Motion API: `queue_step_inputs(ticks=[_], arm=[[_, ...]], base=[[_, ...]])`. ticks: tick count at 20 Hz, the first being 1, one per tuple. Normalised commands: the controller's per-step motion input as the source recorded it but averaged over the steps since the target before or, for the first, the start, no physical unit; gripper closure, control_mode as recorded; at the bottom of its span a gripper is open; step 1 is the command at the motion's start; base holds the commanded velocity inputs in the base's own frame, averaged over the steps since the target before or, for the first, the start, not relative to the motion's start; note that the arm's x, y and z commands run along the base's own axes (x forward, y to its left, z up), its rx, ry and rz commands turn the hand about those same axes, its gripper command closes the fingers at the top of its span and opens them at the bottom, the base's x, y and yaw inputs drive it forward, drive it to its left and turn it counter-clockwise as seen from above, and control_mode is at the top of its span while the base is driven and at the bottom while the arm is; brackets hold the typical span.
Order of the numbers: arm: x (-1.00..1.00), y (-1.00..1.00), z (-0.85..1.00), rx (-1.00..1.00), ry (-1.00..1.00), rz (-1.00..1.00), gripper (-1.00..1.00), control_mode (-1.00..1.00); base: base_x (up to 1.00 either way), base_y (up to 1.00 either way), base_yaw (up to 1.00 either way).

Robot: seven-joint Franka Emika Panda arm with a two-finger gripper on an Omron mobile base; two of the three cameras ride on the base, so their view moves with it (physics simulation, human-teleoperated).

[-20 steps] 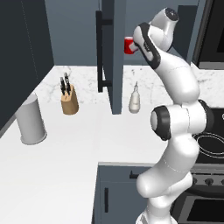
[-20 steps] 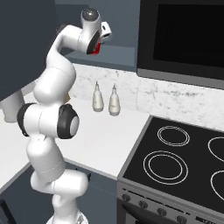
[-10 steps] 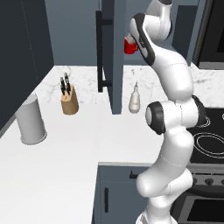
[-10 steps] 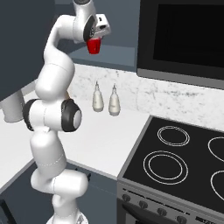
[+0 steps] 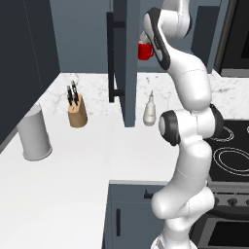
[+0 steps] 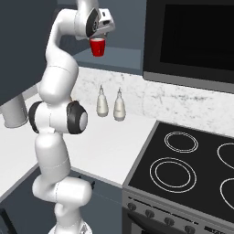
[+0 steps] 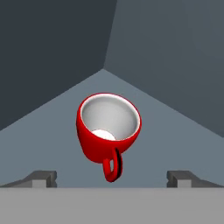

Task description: Gather all objects into one cabinet and sort the glasses and bowls to opposite sides.

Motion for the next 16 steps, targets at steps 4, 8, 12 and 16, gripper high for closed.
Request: queue_step_inputs(ticks=[4,8,12,16], arm=[[0.00,0.00,-0.24,-0.01,-0.05,0.00,-1.00,-1.00],[0.00,0.00,-0.42,-0.03,-0.01,0.00,-1.00,-1.00],[0.00,0.00,-0.44,-0.05,0.00,0.00,-1.00,-1.00],[0.00,0.00,-0.21,0.00,-0.01,0.00,-1.00,-1.00]], base=[[0.00,0.00,0.00],[0.00,0.00,0.00],[0.00,0.00,0.00],[0.00,0.00,0.00]])
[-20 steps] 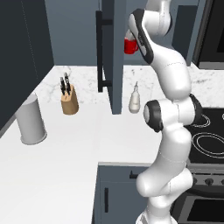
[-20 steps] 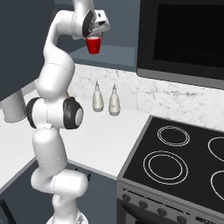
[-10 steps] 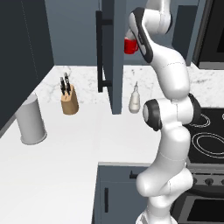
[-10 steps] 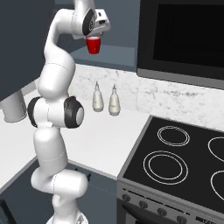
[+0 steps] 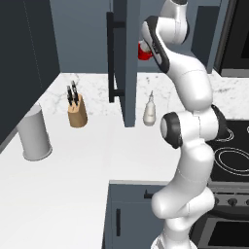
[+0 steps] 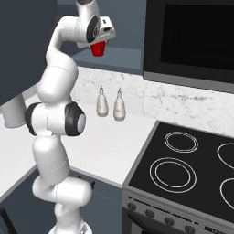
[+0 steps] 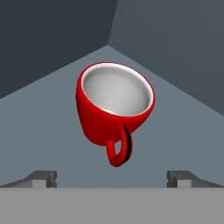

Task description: Gather all objects into one cabinet and sort the glasses and bowls to opposite sides.

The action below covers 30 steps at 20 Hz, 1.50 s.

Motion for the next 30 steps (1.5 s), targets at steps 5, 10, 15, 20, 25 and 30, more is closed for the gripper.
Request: queue_step_inputs(ticks=[5,10,15,20,25,30], arm=[[0.09,0.00,-0.02,0.00,-0.03,0.00,-1.00,-1.00],[0.21,0.00,-0.05,0.00,0.00,-0.01,-1.00,-1.00],[0.38,-0.01,-0.15,0.00,0.00,-0.03,-1.00,-1.00],[0.43,0.00,0.00,0.00,0.00,-0.03,-1.00,-1.00],[0.31,0.00,0.03,0.07,0.00,0.00,-1.00,-1.00],[0.23,0.19,0.00,0.00,0.00,0.00,1.00,-1.00]], base=[[0.00,0.00,0.00],[0.00,0.00,0.00],[0.00,0.00,0.00],[0.00,0.00,0.00],[0.00,0.00,0.00],[0.00,0.00,0.00]])
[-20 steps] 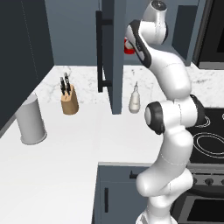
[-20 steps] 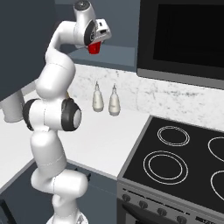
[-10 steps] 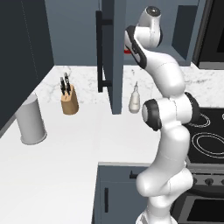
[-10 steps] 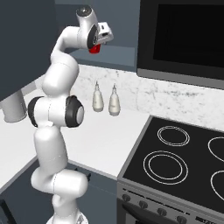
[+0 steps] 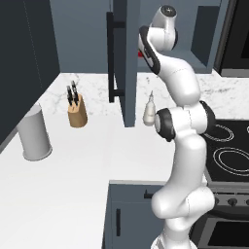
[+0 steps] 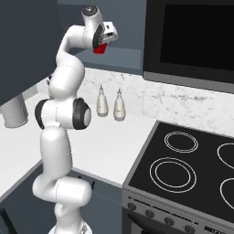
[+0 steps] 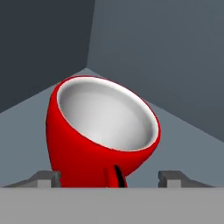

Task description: Gather all objects into one cabinet and sort the glasses and bowls to opposite sides.

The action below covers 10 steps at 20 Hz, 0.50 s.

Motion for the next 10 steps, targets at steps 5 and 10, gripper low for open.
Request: queue_step_inputs(ticks=[5,10], arm=[[0.42,0.18,0.00,-0.01,0.00,0.00,1.00,-1.00],[0.27,0.21,0.00,-0.02,0.00,0.00,1.00,-1.00]], base=[[0.00,0.00,0.00],[0.00,0.00,0.00]])
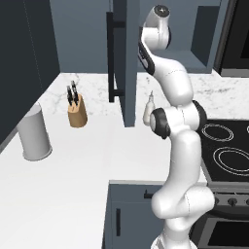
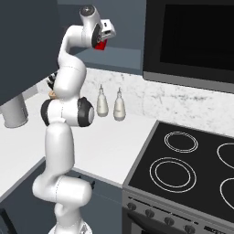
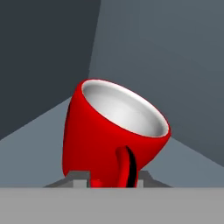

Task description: Gather all objects into one cabinet and sort the glasses and bowls to opposite sides.

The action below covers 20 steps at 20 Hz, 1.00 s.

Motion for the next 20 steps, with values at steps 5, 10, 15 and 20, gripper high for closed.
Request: queue_step_inputs(ticks=[5,10,15,20], arm=[[-0.01,0.16,-0.05,-0.01,-0.03,-0.01,1.00,-1.00],[-0.84,0.01,-0.32,-0.03,-0.23,-0.05,1.00,-1.00],[-1.00,0.00,-0.56,-0.01,-0.34,-0.07,1.00,-1.00],[-1.00,0.00,-0.95,-0.07,-0.56,-0.05,1.00,-1.00]], base=[[0.00,0.00,0.00],[0.00,0.00,0.00],[0.00,0.00,0.00],[0.00,0.00,0.00]])
